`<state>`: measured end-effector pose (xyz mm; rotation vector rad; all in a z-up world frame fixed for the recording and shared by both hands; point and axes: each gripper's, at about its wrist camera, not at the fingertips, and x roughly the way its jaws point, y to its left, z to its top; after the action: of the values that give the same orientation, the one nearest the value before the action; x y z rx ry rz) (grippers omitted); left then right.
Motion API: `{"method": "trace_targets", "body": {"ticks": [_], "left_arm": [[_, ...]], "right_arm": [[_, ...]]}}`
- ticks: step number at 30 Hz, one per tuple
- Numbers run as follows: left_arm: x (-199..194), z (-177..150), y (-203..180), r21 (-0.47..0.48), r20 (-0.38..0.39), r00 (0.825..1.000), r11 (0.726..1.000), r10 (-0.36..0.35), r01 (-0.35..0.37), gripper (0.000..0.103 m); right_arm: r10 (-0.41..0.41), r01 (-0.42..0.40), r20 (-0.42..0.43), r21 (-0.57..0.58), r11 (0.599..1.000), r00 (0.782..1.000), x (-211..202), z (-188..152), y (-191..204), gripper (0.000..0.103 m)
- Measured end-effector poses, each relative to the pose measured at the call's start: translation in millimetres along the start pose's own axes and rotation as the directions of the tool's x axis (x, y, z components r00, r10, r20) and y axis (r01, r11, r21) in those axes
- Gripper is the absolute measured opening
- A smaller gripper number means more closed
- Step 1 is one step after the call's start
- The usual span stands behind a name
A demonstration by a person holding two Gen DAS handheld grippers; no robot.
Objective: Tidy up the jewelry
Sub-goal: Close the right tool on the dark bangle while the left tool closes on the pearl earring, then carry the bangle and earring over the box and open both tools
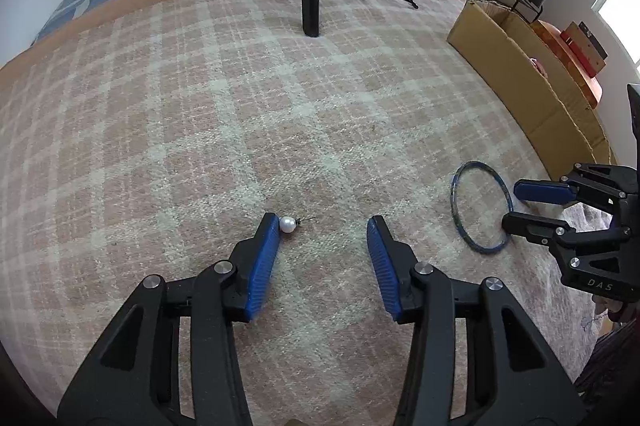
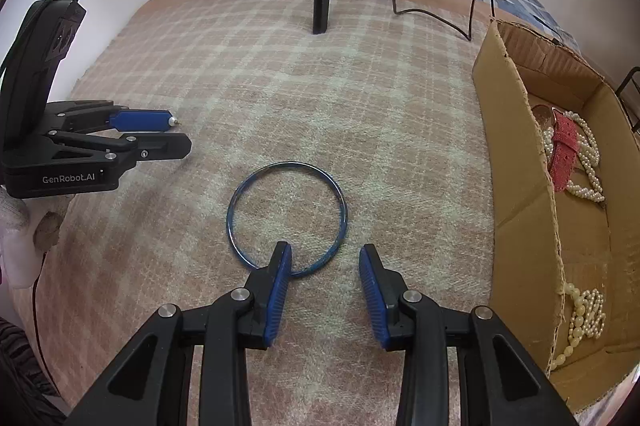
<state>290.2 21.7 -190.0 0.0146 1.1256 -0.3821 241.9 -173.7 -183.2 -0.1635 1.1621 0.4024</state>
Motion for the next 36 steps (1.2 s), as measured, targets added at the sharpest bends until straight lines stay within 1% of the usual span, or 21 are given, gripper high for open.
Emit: {"method": "trace_targets", "body": {"ticks": [2,3,8,15,18,22,24,25,27,29,32,36], "left_arm": [[-0.4,0.0,0.4,0.008,0.003,1.000,1.000,0.015,-0.016,0.047],[-0.2,-0.1,0.7,0.009,0.003,1.000,1.000,0.022,-0.022,0.044],[-1.4,-2.3,3.1,0.007,0.007,1.000,1.000,0.021,-0.021,0.043],[0.2,-2.0,5.1,0.013,0.012,0.999,0.999,0.047,-0.048,0.032],[1.3,-0.9,5.4,0.021,0.016,0.998,0.998,0.063,-0.063,0.026],[2.2,-0.6,5.7,0.031,0.030,0.996,0.996,0.080,-0.081,0.016],[1.8,-2.2,4.8,0.037,0.039,0.996,0.996,0.083,-0.084,0.016],[1.7,-2.9,3.9,0.043,0.045,0.995,0.995,0.088,-0.090,0.016],[1.2,-3.3,2.0,0.052,0.051,0.994,0.994,0.095,-0.097,0.016],[0.5,-3.9,1.7,0.052,0.054,0.994,0.994,0.095,-0.098,0.016],[-0.6,-4.2,1.0,0.051,0.056,0.994,0.994,0.093,-0.096,0.016],[-3.0,-5.2,0.0,0.056,0.062,0.994,0.994,0.093,-0.097,0.016]], "right_arm": [[0.001,-0.001,0.000,-0.002,1.000,1.000,0.5,0.2,0.9,0.036],[0.002,-0.002,0.000,-0.005,1.000,1.000,0.3,0.0,1.1,0.036],[-0.001,0.001,0.003,-0.008,1.000,1.000,0.8,0.2,1.4,0.036],[0.001,-0.001,0.001,-0.002,1.000,1.000,2.9,0.0,-1.0,0.036],[0.002,-0.002,0.003,0.002,1.000,1.000,3.4,0.2,-1.5,0.034],[0.007,-0.007,0.007,0.009,1.000,1.000,3.9,0.8,-2.7,0.026],[0.010,-0.010,0.010,0.011,1.000,1.000,4.3,0.5,-2.4,0.022],[0.011,-0.011,0.010,0.010,1.000,1.000,5.0,0.6,-2.0,0.018],[0.012,-0.012,0.014,0.011,1.000,1.000,5.5,0.5,-1.3,0.014],[0.014,-0.014,0.020,0.010,1.000,1.000,6.1,1.2,-0.2,0.006],[0.019,-0.020,0.030,0.004,1.000,0.999,4.9,1.8,1.9,0.001],[0.018,-0.017,0.050,-0.008,1.000,0.999,0.8,3.2,4.5,0.001]]}}
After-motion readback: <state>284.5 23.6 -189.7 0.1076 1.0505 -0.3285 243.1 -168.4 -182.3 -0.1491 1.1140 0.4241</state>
